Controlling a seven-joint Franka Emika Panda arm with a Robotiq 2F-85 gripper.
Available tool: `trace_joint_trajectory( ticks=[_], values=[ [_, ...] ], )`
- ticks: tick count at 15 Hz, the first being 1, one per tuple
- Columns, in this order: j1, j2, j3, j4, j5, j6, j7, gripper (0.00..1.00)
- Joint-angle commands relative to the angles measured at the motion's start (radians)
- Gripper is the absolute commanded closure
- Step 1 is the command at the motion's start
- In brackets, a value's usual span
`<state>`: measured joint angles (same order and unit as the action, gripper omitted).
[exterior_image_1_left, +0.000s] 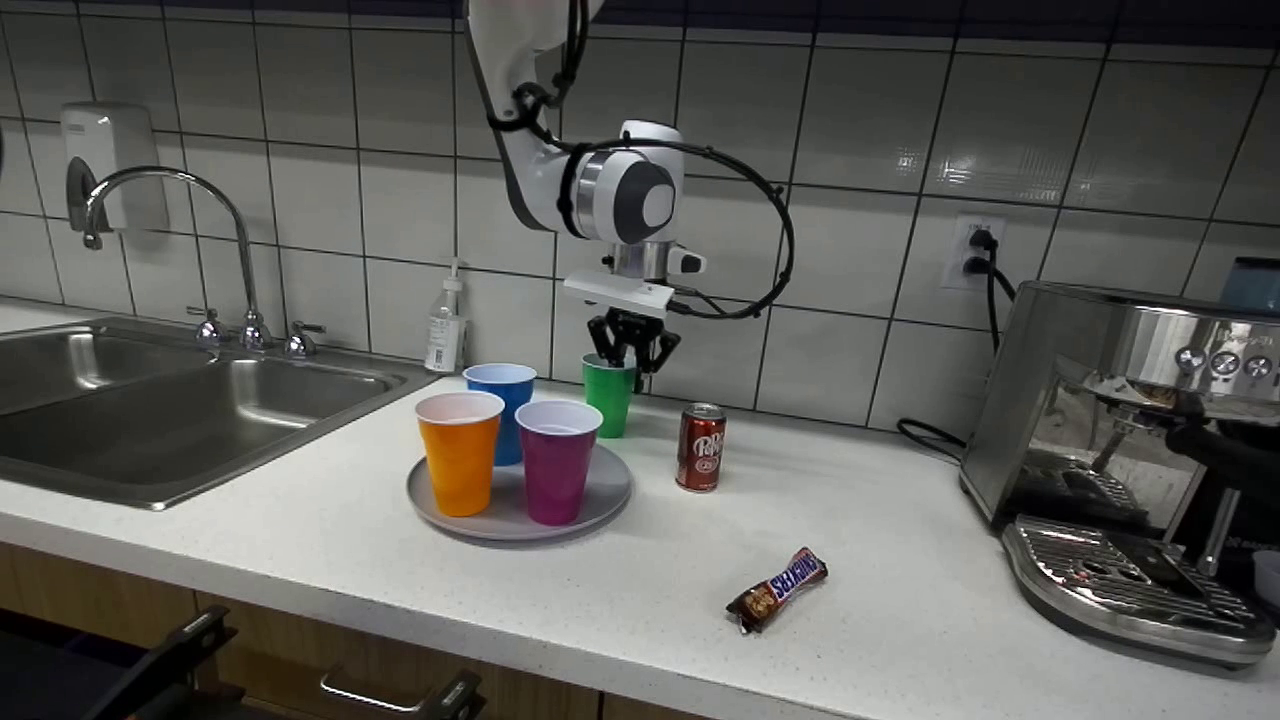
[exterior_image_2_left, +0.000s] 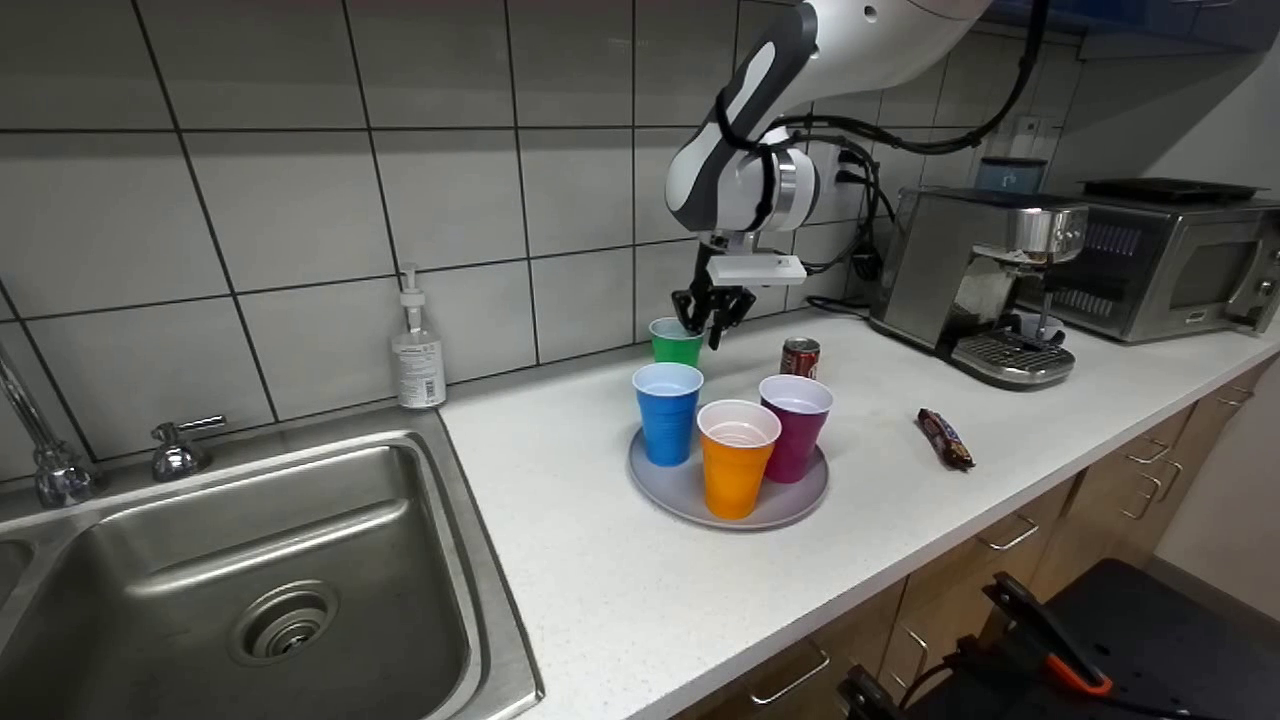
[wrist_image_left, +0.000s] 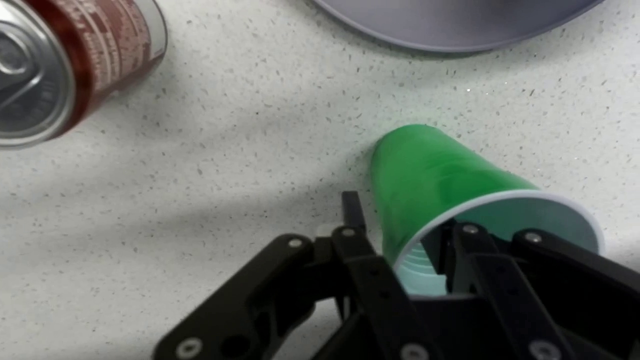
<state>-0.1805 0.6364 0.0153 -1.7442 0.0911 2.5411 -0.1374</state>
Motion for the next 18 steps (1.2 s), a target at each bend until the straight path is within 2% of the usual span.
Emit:
trace_joint_trajectory(
  ticks=[1,2,10,18],
  values=[
    [-0.008,-0.005,0.01,0.009,0.019,-0.022,-0.02,0.97],
    [-0.012,-0.005,0.012,0.009,0.021,-0.023,-0.026,1.0],
    [-0.036,-0.041,0.028,-0.011,0.07,-0.015,-0.06,0.99],
    [-0.004,-0.135,0.01,-0.095,0.08,0.024,-0.02,0.99]
  ],
)
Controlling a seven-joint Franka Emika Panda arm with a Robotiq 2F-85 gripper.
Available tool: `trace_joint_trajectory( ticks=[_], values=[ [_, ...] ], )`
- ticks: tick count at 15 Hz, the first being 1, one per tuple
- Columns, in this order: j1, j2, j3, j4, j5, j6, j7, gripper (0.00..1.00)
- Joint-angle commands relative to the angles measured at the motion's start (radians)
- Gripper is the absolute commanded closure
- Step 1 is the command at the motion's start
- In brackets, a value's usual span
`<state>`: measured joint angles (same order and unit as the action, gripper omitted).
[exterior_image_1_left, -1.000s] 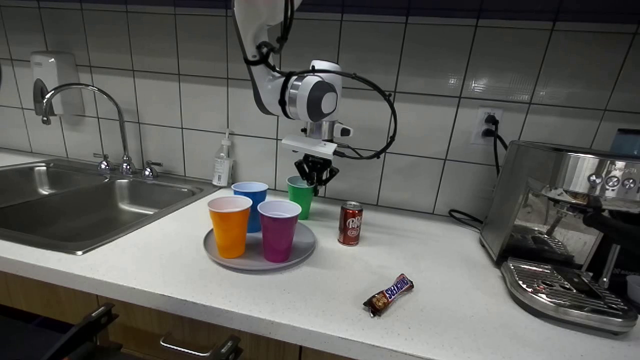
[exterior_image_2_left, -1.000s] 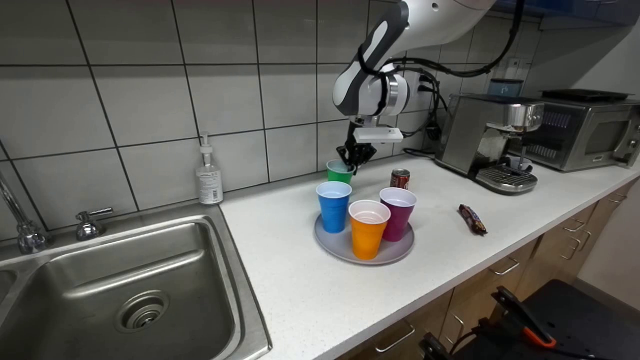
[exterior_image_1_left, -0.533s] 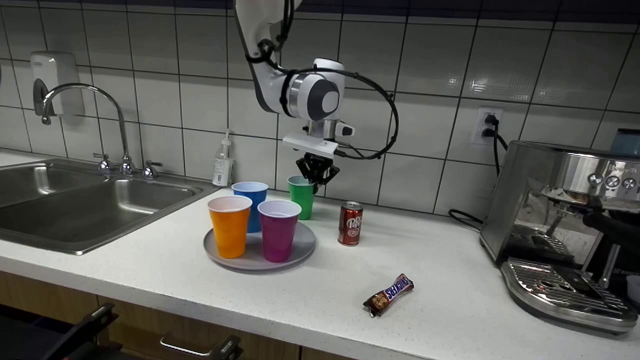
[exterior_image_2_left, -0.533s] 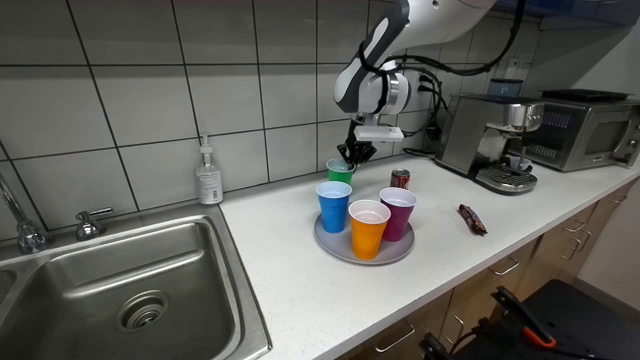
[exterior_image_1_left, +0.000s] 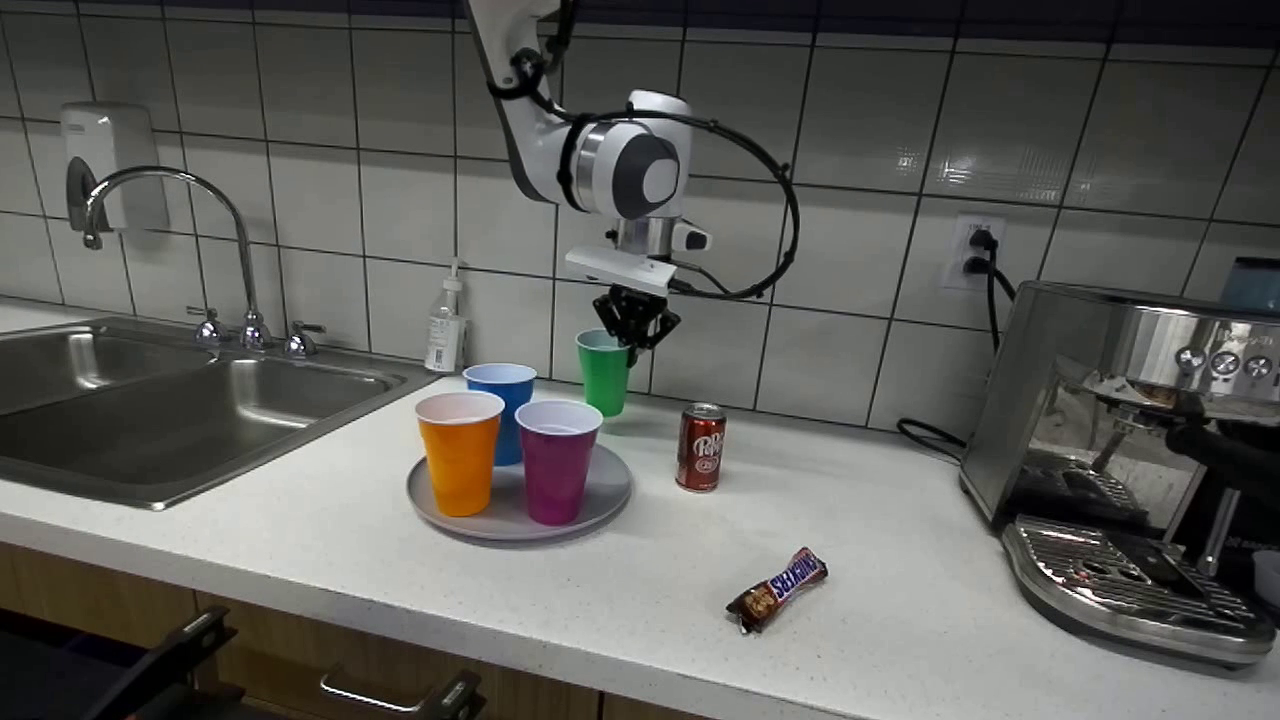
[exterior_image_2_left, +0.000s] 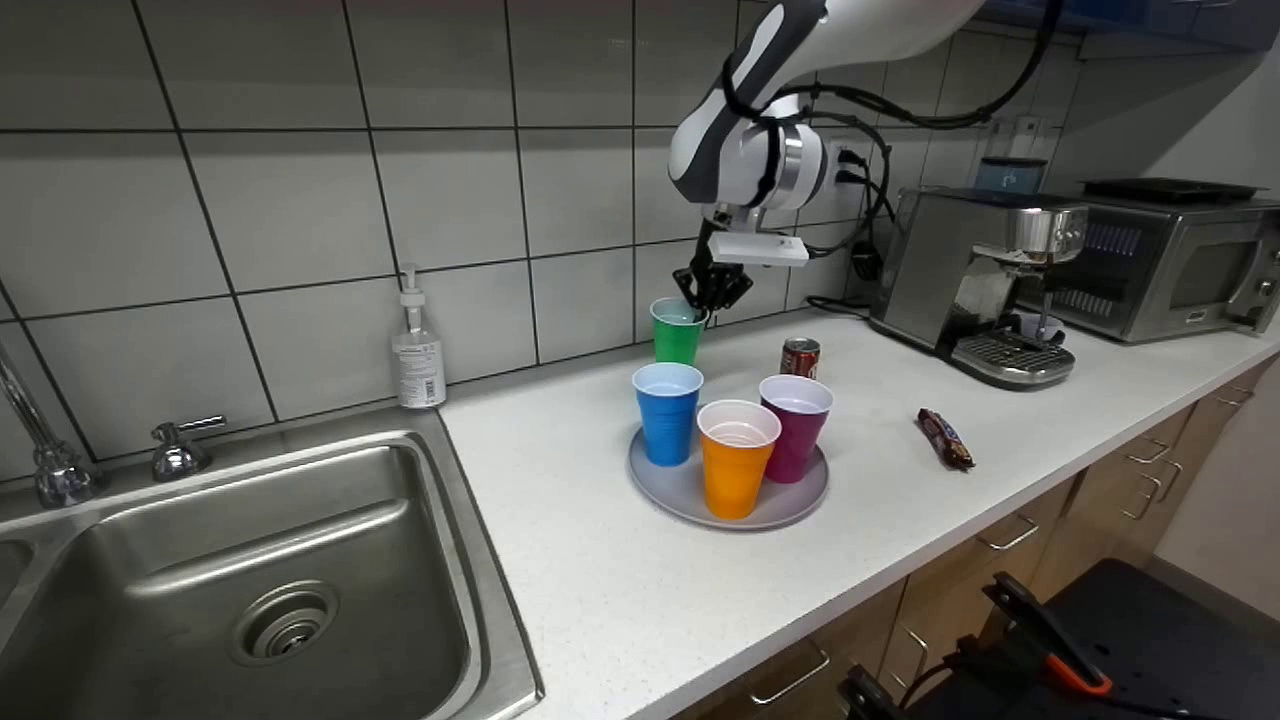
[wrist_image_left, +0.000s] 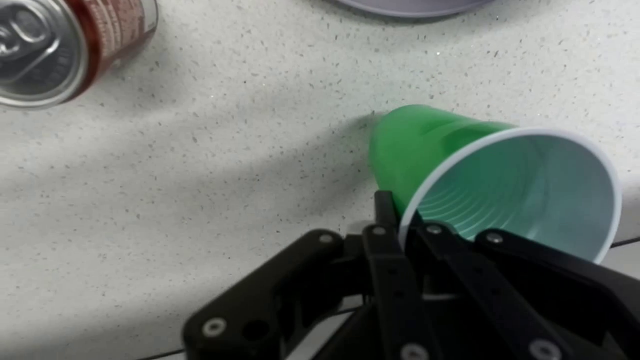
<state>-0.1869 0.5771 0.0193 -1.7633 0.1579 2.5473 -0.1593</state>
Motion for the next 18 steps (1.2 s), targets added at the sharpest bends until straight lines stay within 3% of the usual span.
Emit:
trace_joint_trajectory(
  ticks=[1,18],
  values=[
    [0.006,-0.092,0.004,-0.091,0.012,0.022,0.005,0.99],
    [0.037,-0.364,-0.035,-0.385,-0.001,0.022,0.035,0.99]
  ],
)
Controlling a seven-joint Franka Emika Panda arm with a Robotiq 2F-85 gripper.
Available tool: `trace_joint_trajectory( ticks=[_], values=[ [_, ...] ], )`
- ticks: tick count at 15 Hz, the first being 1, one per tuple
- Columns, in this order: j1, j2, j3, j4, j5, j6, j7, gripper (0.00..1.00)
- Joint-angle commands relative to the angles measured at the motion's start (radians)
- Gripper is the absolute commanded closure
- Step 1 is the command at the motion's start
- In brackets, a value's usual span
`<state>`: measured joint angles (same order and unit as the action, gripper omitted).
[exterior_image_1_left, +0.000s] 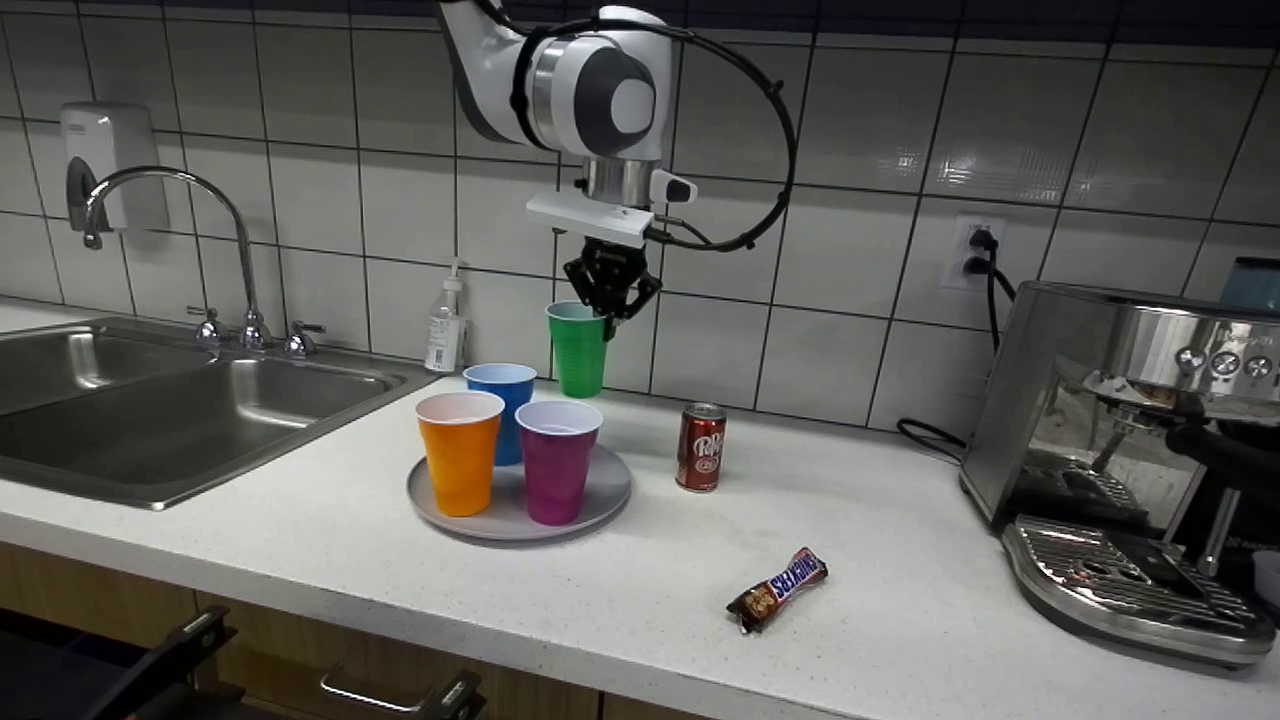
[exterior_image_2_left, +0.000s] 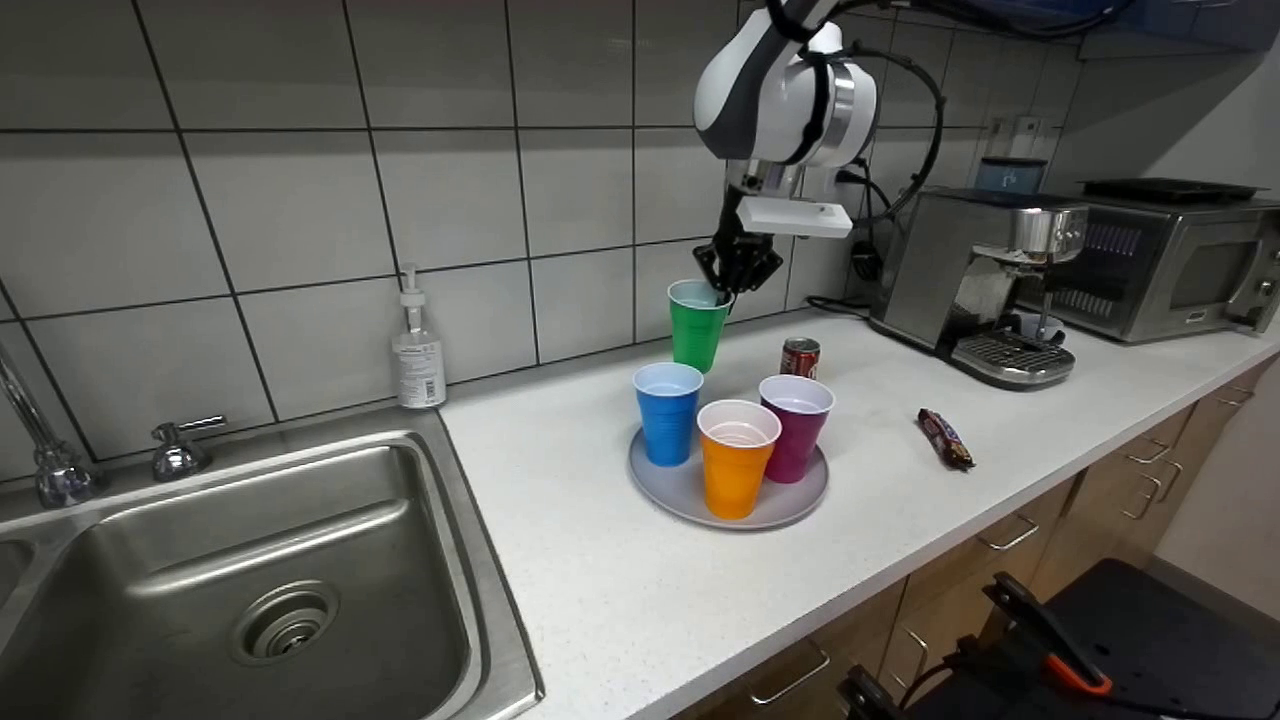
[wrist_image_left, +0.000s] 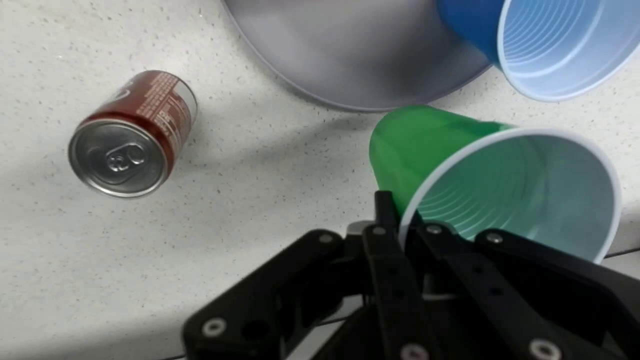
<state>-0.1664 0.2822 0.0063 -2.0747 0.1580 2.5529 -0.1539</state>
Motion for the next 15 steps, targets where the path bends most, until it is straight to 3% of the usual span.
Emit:
trace_joint_trajectory(
  ticks=[1,15],
  values=[
    [0.02,-0.077,-0.029,-0.086,-0.009,0.016,0.037,0.99],
    [0.056,-0.074,-0.093,-0.15,-0.089,-0.002,0.179,0.99]
  ],
)
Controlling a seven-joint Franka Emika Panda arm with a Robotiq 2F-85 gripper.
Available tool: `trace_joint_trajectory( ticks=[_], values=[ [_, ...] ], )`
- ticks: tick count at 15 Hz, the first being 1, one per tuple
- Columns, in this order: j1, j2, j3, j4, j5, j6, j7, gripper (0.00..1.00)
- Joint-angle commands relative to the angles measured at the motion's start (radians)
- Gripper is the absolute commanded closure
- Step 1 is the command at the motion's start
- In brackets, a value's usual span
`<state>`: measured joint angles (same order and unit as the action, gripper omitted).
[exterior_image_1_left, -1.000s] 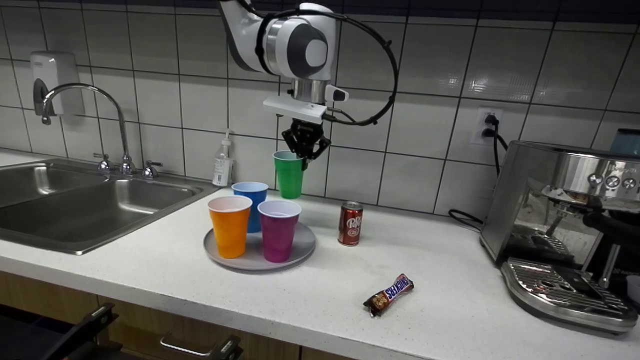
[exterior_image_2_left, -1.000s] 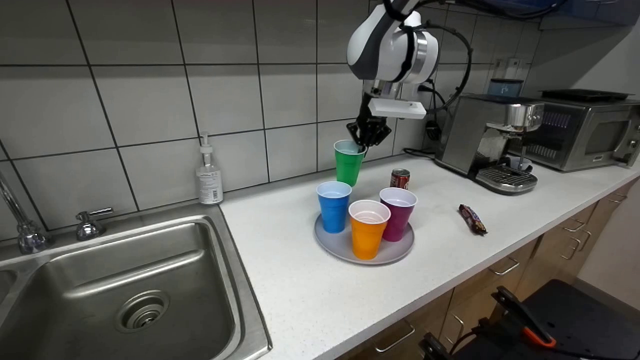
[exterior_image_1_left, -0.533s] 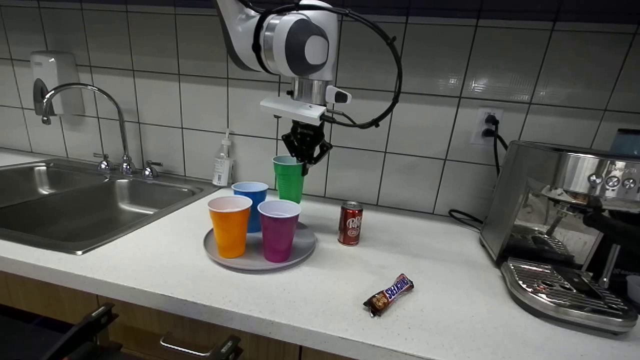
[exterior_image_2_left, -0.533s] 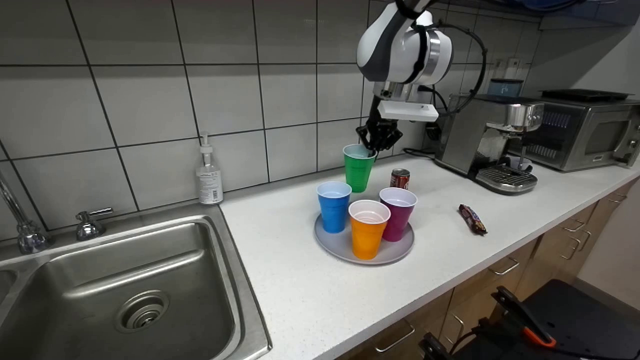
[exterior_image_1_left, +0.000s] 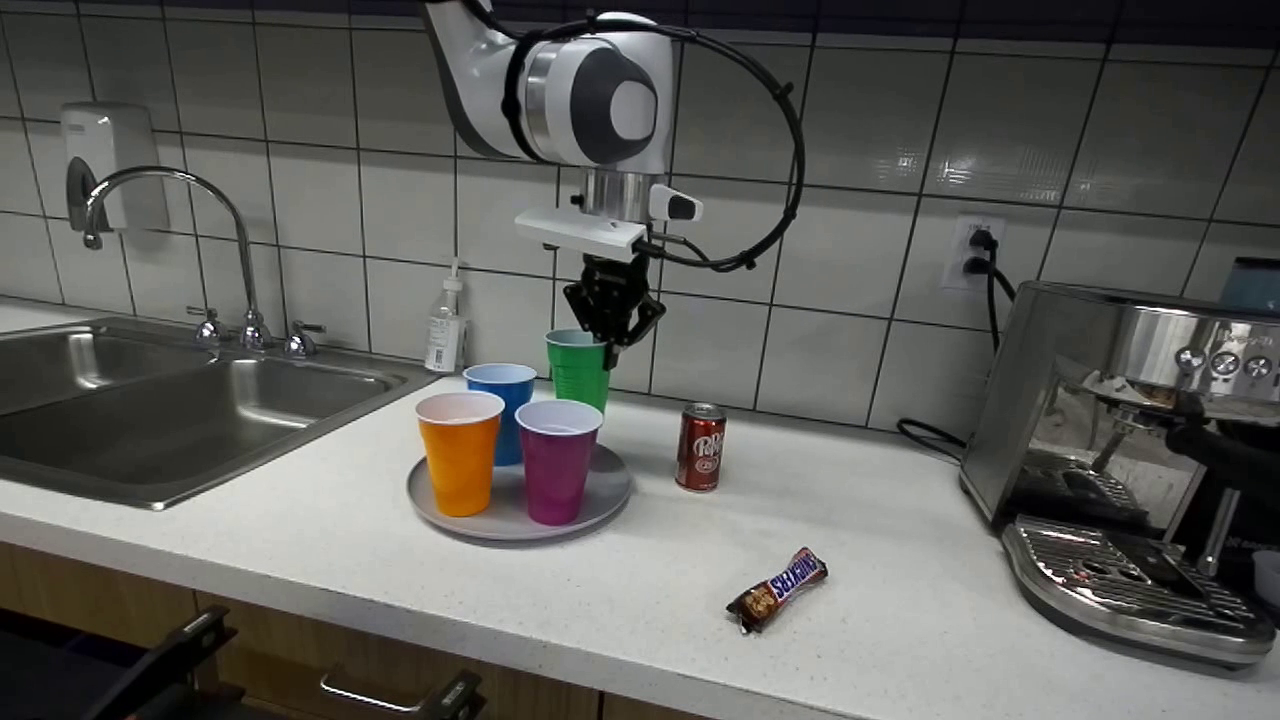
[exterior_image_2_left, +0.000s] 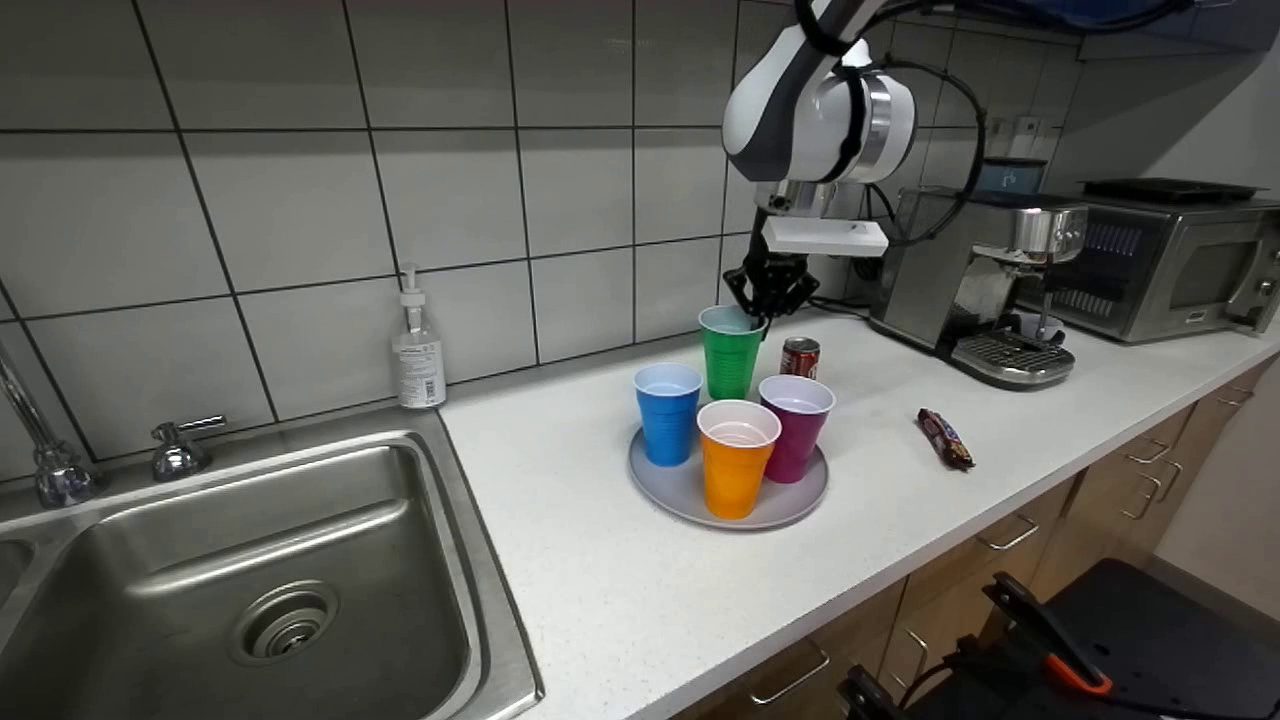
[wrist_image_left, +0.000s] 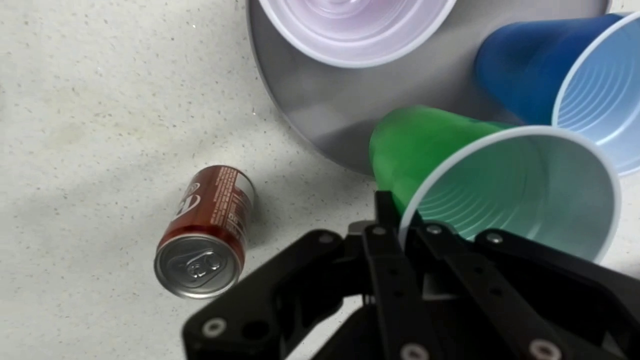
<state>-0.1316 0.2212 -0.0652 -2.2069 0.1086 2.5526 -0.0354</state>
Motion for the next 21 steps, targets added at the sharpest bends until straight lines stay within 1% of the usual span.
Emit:
trace_joint_trajectory(
  ticks=[1,13,21],
  values=[
    [0.022,-0.009,-0.023,-0.019,-0.043,-0.001,0.067,0.99],
    [0.012,0.044,-0.018,-0.001,-0.02,0.01,0.048,0.99],
    [0.007,0.085,-0.018,0.003,-0.015,0.066,0.039,0.99]
  ],
)
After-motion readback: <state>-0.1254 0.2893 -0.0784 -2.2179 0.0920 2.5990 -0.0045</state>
